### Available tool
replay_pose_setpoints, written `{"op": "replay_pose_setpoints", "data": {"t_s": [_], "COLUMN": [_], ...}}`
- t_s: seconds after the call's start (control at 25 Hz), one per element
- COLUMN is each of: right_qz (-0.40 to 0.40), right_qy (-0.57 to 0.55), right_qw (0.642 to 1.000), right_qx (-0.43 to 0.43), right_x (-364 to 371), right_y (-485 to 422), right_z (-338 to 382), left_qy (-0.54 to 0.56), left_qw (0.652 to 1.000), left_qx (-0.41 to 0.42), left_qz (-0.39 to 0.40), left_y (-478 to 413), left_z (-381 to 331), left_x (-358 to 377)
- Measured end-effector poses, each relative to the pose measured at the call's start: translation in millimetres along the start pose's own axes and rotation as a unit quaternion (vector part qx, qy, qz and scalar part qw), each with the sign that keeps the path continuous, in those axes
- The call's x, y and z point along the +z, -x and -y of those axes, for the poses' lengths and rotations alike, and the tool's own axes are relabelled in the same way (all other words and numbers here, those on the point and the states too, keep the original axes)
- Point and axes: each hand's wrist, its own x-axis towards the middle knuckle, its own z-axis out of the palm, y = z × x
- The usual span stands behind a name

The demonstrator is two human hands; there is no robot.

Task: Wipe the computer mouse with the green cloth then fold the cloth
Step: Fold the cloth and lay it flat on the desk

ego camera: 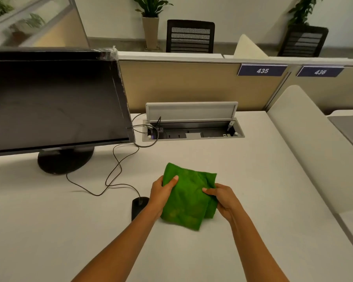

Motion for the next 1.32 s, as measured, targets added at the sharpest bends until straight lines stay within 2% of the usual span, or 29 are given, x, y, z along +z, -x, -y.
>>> {"op": "replay_pose_setpoints", "data": {"t_s": [0.08, 0.2, 0.36, 0.48, 0.64, 0.76, 0.88, 1.04, 1.2, 1.24, 1.32], "right_qz": [0.006, -0.005, -0.097, -0.108, -0.113, -0.122, -0.17, -0.22, -0.268, -0.271, -0.272], "right_qy": [-0.019, 0.046, 0.223, 0.277, 0.27, 0.334, 0.431, 0.491, 0.581, 0.579, 0.555], "right_qw": [1.0, 0.999, 0.964, 0.943, 0.95, 0.929, 0.875, 0.832, 0.739, 0.742, 0.771], "right_qx": [-0.007, -0.024, -0.106, -0.149, -0.11, -0.105, -0.139, -0.137, -0.213, -0.203, -0.154], "right_x": [-4, -7, -4, -1, -7, -6, 2, 7, 12, 15, 22], "right_y": [-22, -54, -96, -122, -147, -155, -153, -140, -132, -133, -135], "right_z": [19, 52, 84, 101, 104, 95, 84, 72, 72, 74, 77], "left_qy": [-0.014, -0.036, -0.11, -0.139, -0.18, -0.226, -0.35, -0.476, -0.545, -0.557, -0.581], "left_qw": [0.999, 0.995, 0.994, 0.99, 0.984, 0.973, 0.931, 0.873, 0.833, 0.825, 0.807], "left_qx": [-0.002, -0.027, -0.008, 0.027, 0.001, 0.012, 0.058, 0.049, 0.053, 0.06, 0.073], "left_qz": [0.045, 0.086, 0.023, 0.006, -0.017, -0.037, -0.085, -0.098, -0.077, -0.076, -0.073], "left_y": [-17, -45, -83, -107, -132, -139, -135, -124, -112, -111, -108], "left_z": [-5, -11, -18, -26, -28, -22, -17, -16, -17, -17, -17], "left_x": [2, 7, 22, 34, 40, 41, 47, 50, 43, 42, 41]}}
